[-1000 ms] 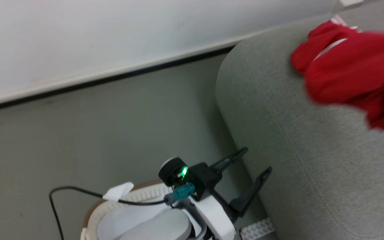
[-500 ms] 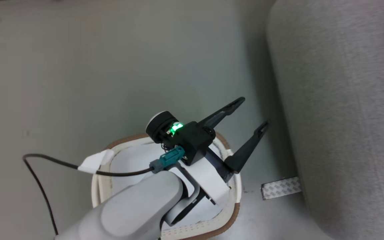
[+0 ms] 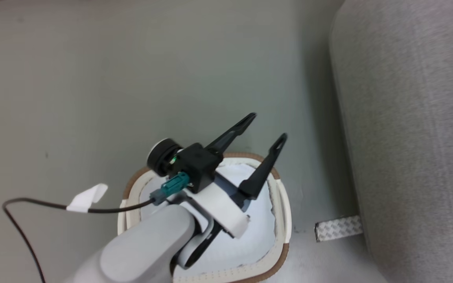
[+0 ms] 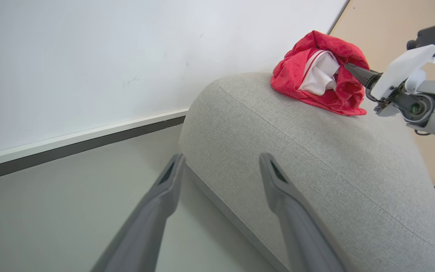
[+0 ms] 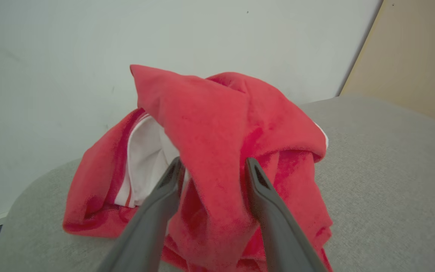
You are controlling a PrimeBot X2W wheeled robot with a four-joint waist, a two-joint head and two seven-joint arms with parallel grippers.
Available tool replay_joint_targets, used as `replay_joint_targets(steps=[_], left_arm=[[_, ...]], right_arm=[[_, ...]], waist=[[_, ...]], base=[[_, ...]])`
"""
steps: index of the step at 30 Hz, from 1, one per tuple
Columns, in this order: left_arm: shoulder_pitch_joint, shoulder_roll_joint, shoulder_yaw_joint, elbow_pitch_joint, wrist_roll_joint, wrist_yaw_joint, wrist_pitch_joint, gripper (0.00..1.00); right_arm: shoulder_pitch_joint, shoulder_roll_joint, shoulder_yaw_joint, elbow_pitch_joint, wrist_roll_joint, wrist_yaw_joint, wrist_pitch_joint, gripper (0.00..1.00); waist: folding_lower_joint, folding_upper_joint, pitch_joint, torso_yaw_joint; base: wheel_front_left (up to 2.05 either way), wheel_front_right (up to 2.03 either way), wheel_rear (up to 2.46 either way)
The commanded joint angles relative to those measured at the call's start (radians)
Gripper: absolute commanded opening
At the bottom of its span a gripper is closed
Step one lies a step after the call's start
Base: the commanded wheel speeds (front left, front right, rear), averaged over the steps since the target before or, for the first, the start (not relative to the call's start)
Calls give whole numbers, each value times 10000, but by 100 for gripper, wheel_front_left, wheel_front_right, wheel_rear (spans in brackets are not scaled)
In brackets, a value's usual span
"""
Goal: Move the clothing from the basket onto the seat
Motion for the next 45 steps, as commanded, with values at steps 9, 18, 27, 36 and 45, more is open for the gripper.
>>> replay_joint_targets(steps=[9,18,27,36,45], left_arm=[[1480,374,818,349,-550,501,-175,100],[3722,324,2640,221,136,524,-173,100],[5998,382,4414,642,1204,-423,-174,100],[7458,-197,6340,923,2421,-1255,-175,100],[8144,-948,7717,1172,3363,-1958,-176,100]], right_arm=[[2692,956,2209,-2523,642,-22,-241,100],[6261,1591,3917,-4827,1283,-22,-199,100],[8518,1751,5050,-5355,1243,-22,-234,100],[9824,1756,5761,-5318,1771,-22,-239,100],[9814,1757,5978,-4969,1968,-22,-241,100]], waist=[[-2,-1,-2448,-292],[-2,-1,-4737,601],[-2,-1,-5967,1389],[-2,-1,-6447,1653],[-2,-1,-6608,1649]], base=[[0,0,0],[0,0,0],[0,0,0],[0,0,0],[0,0,0]])
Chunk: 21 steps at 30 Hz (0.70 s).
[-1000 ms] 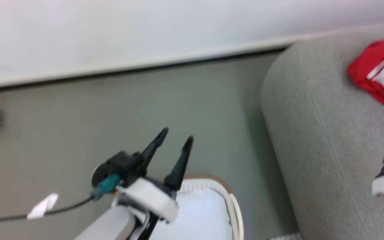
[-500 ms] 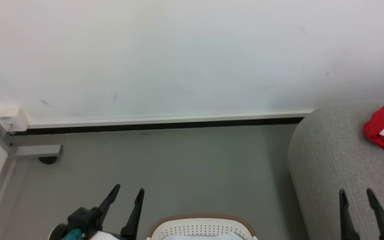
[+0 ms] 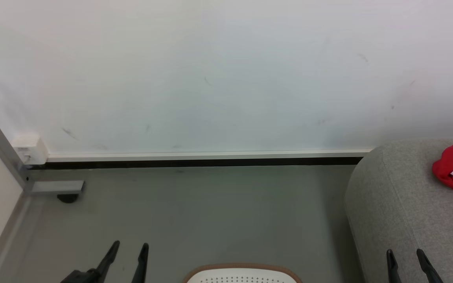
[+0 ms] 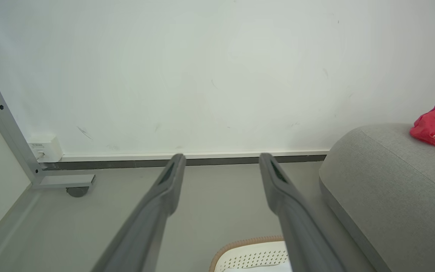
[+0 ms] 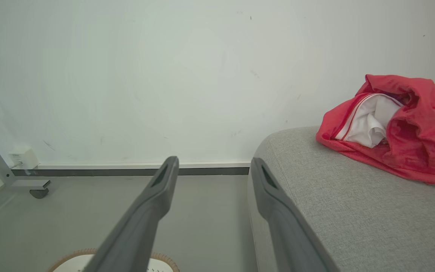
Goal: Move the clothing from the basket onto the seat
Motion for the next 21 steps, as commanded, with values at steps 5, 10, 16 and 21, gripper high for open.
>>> replay_joint_targets(steps=[5,10,16,21], left_arm=[[180,-352,432,130,510,-309,-3,100],[178,-587,609,218,741,-534,-3,100],[61,-689,644,444,159,-539,155,0],[-61,-761,849,433,-787,-548,429,0]], right_arm=[[-72,-28,18,72,23,-22,-23,100],[-85,-26,103,113,81,-23,-25,100],[-65,67,32,351,442,1,171,0],[-223,57,-36,340,1428,1,437,0]], waist=[[2,-1,3,36],[2,-1,36,30],[2,-1,46,34],[2,-1,69,30]], base=[[0,0,0],[0,0,0],[0,0,0],[0,0,0]])
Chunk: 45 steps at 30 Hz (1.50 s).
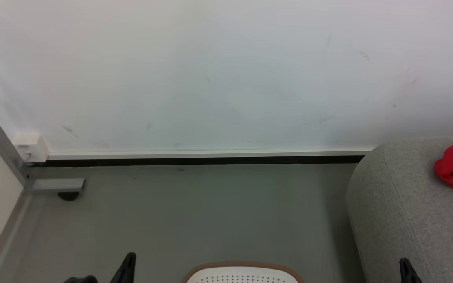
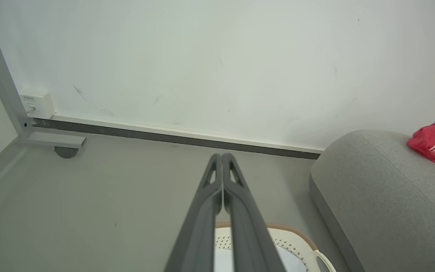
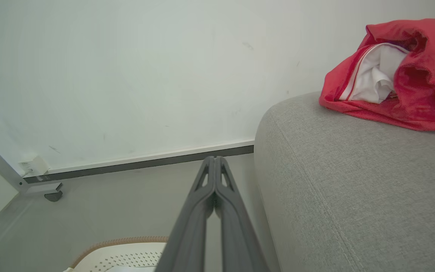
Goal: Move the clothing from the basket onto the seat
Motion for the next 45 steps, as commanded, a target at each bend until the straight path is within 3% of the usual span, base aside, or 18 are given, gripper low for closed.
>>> replay_joint_targets(steps=[1,18,45], left_arm=[[-272,17,161,-153,-545,-12,115,0],[-523,-193,696,-422,-3327,107,847,0],[-857,-455,1371,-682,-6702,220,1764,0]], right_arm=[[-282,-79,-56,-139,576,-2,112,0],[-696,-108,-210,-241,3461,-5,836,0],[-1231,-158,-420,-299,6957,-10,1741,0]], waist=[[0,-1,9,-3],[0,-1,91,-19],[-1,-1,215,-43]], base=[[0,0,0],[0,0,0],[0,0,0]])
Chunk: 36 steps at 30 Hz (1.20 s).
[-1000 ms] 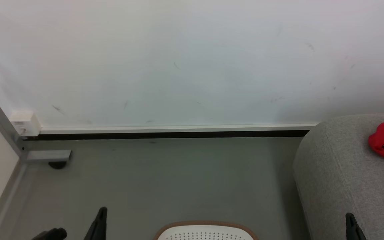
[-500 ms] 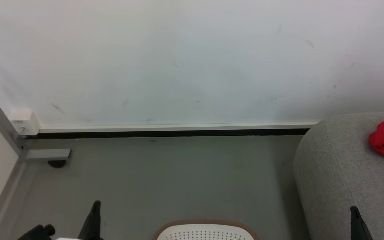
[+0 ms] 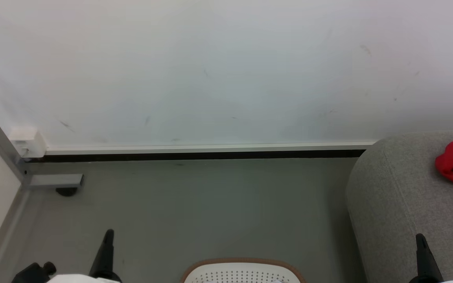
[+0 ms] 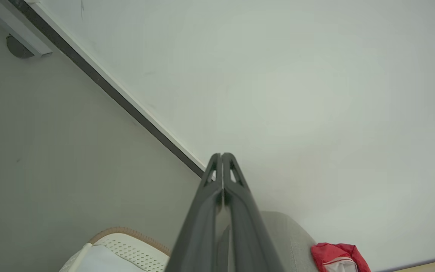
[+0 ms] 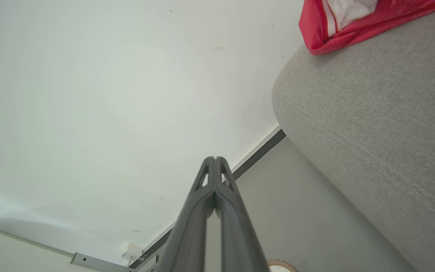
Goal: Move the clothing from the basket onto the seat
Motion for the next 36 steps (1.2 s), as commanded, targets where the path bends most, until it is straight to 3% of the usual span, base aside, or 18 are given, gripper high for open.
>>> replay_joint_targets(steps=[1,36], left_arm=[[-226,3,96,-137,-361,11,79,0],[-559,-258,784,-356,-3683,102,1004,0]], right_arm=[[-212,-122,-52,-128,338,-10,64,0],[-733,-184,-229,-170,3847,-17,945,0]], waist=[[-1,-1,6,-1],[-1,-1,171,-33]], base=[[0,0,0],[0,0,0]])
